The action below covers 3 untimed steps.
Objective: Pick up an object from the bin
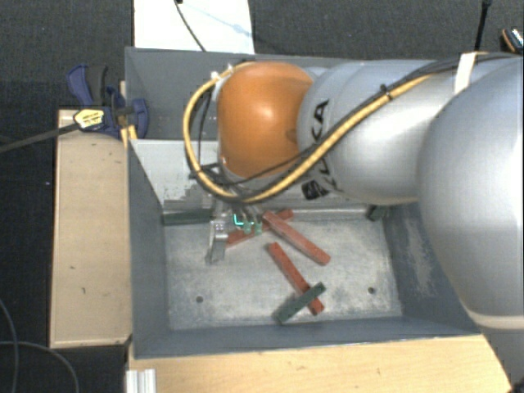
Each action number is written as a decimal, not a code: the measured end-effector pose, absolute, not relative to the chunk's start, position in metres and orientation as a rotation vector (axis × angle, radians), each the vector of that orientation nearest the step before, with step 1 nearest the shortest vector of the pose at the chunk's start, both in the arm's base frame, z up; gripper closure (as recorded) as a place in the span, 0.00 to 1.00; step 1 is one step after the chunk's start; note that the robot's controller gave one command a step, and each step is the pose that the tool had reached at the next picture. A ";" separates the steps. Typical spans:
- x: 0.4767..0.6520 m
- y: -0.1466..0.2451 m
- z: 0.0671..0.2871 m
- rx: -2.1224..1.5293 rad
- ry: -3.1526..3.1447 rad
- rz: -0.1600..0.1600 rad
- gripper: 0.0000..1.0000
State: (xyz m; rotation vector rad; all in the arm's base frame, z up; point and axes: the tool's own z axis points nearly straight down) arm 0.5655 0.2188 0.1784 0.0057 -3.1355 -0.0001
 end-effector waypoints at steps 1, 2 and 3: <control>0.562 0.135 0.070 0.207 -3.130 0.004 0.00; 0.565 0.082 0.071 0.122 -3.139 0.002 0.00; 0.594 -0.012 0.071 0.147 -3.144 0.005 0.00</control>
Offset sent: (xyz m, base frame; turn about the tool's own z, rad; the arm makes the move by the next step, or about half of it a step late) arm -0.0024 -0.0802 -0.1046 -0.1333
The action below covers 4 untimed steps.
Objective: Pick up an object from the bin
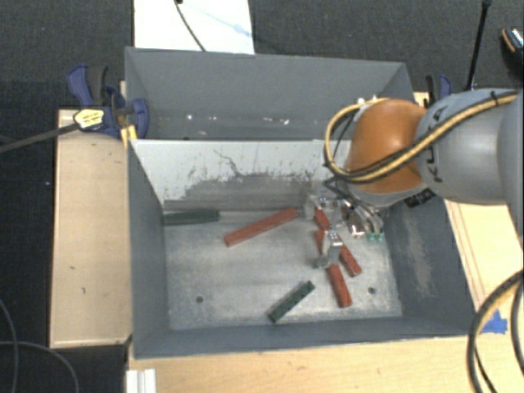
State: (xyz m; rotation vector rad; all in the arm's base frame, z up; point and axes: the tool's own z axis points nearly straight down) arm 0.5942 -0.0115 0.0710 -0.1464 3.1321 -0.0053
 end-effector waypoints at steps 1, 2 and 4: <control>0.560 0.116 0.070 -0.099 3.140 0.008 0.00; 0.550 0.260 0.071 -0.179 3.134 0.004 0.00; 0.592 0.244 0.071 -0.659 3.065 0.002 1.00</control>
Offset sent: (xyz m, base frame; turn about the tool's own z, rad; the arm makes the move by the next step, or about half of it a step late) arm -0.0330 0.1207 -0.0010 0.0379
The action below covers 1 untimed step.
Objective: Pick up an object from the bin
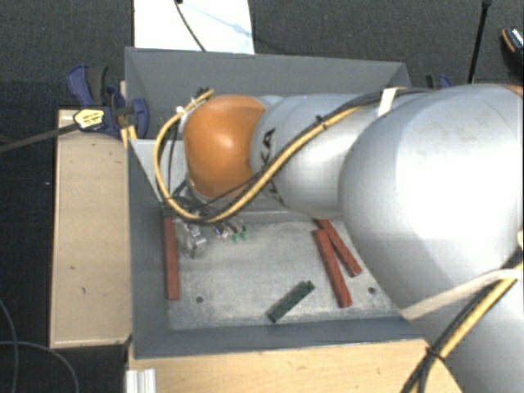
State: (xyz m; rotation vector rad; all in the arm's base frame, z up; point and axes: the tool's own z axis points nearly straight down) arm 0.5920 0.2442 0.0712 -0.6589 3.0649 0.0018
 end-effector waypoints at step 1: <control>0.593 0.159 0.083 -0.920 3.002 -0.004 1.00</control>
Offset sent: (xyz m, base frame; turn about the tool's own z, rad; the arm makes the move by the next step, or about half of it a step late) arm -0.0011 -0.0809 0.0106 -0.1769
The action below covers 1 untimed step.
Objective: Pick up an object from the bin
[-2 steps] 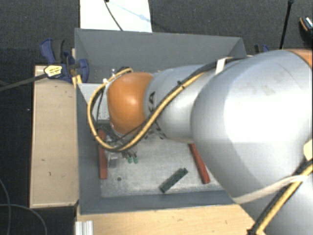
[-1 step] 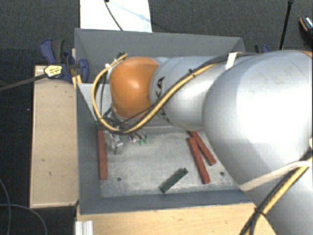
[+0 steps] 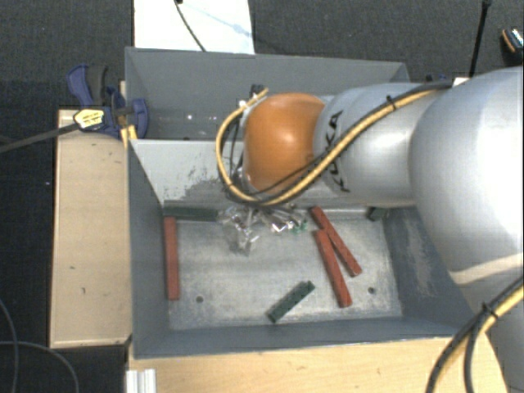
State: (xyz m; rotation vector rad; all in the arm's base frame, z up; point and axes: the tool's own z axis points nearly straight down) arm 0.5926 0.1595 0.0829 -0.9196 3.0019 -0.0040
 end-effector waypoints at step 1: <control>0.592 0.164 0.083 -0.922 3.001 0.002 0.00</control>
Offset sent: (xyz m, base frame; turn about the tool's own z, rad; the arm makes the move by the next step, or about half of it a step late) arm 0.0000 0.0000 0.0000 0.0000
